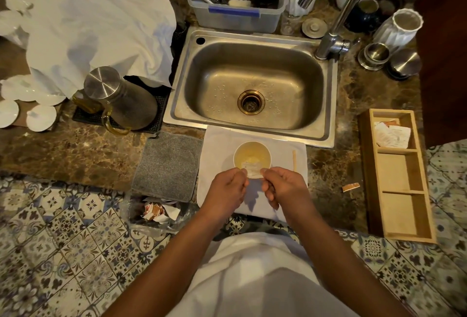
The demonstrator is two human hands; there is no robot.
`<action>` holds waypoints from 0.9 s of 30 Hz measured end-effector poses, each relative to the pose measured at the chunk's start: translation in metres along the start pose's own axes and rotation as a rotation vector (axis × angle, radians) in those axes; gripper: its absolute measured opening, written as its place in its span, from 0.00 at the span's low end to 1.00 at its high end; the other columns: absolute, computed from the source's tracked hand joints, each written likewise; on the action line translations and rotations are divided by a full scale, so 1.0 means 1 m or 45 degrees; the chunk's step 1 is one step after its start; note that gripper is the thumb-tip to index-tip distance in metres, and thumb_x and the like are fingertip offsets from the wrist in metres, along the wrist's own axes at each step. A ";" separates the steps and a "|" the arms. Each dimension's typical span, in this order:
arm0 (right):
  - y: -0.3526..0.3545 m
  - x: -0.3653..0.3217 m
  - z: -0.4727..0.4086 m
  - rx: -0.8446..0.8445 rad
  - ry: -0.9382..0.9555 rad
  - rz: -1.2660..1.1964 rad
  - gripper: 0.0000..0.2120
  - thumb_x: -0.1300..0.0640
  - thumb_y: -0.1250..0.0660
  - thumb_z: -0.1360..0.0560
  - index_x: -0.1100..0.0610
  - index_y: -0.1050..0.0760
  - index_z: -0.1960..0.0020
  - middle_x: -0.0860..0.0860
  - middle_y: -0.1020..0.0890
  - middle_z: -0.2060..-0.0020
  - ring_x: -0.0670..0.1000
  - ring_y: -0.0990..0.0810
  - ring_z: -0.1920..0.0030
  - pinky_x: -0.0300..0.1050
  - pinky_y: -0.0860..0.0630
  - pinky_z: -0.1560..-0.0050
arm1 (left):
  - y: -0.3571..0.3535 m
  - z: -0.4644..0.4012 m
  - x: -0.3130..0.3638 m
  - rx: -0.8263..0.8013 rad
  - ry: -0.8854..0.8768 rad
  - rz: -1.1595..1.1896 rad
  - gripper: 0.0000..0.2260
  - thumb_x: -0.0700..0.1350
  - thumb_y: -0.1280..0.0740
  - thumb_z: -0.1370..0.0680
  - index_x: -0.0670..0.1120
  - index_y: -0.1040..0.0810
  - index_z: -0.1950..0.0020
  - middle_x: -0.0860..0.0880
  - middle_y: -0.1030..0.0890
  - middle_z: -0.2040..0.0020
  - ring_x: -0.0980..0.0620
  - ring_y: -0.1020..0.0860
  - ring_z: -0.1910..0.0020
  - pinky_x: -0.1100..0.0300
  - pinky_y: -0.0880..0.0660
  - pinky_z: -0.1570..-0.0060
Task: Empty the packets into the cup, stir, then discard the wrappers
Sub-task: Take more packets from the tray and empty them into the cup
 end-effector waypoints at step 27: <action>0.005 -0.015 0.000 -0.211 0.166 0.207 0.10 0.58 0.28 0.21 0.56 0.23 0.61 0.48 0.21 0.75 0.47 0.27 0.76 0.43 0.28 0.74 | -0.002 0.015 0.020 0.017 -0.202 -0.088 0.19 0.45 0.37 0.15 0.50 0.25 0.67 0.50 0.25 0.74 0.54 0.30 0.76 0.63 0.32 0.74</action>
Point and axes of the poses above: each hand's wrist, its own z-axis away from the middle knuckle, its own y-axis out of the back of the hand, x = y × z, the point moved 5 cm from there along -z, towards the middle knuckle
